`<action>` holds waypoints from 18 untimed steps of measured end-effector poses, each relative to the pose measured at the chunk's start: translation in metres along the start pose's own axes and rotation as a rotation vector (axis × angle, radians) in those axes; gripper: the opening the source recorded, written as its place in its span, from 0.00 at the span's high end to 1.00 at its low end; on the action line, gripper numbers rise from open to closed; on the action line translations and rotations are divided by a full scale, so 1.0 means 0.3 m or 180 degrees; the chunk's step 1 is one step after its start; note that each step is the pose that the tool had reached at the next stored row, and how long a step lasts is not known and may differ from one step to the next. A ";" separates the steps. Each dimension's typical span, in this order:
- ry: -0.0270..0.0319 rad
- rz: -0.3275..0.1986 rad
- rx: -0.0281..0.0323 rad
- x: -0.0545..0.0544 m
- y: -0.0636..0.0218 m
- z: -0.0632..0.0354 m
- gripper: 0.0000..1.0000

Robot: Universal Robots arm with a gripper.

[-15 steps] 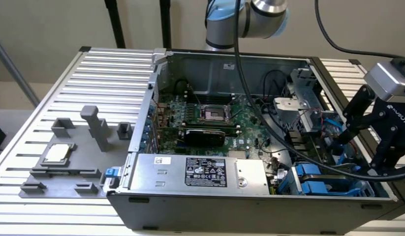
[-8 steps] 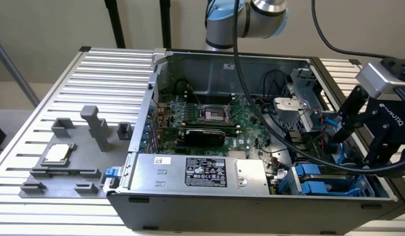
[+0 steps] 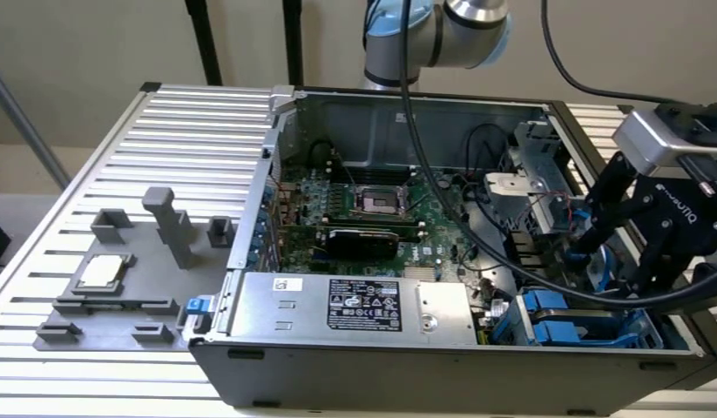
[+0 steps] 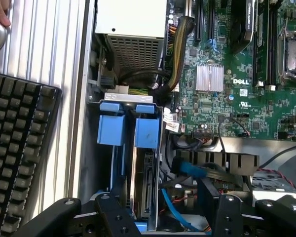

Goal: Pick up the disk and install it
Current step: 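Insert the first disk wire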

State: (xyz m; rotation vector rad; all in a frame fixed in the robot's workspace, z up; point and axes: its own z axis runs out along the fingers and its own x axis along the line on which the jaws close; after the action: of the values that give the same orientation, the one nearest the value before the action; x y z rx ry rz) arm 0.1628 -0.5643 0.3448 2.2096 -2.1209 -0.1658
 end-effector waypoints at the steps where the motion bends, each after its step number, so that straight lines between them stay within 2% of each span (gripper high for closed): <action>1: 0.0000 0.0000 0.0000 0.001 0.003 0.000 0.32; 4: -0.0001 -0.0001 -0.0001 0.019 0.005 -0.004 0.32; 9: -0.0010 -0.0002 -0.0008 0.082 0.009 -0.010 0.32; 15: -0.0063 -0.0008 -0.0009 0.120 0.011 -0.043 0.32; 18: -0.0099 -0.0013 -0.0008 0.128 -0.004 -0.057 0.32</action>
State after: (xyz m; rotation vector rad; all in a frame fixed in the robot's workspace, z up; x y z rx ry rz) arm 0.1677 -0.6030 0.3605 2.2244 -2.1307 -0.2044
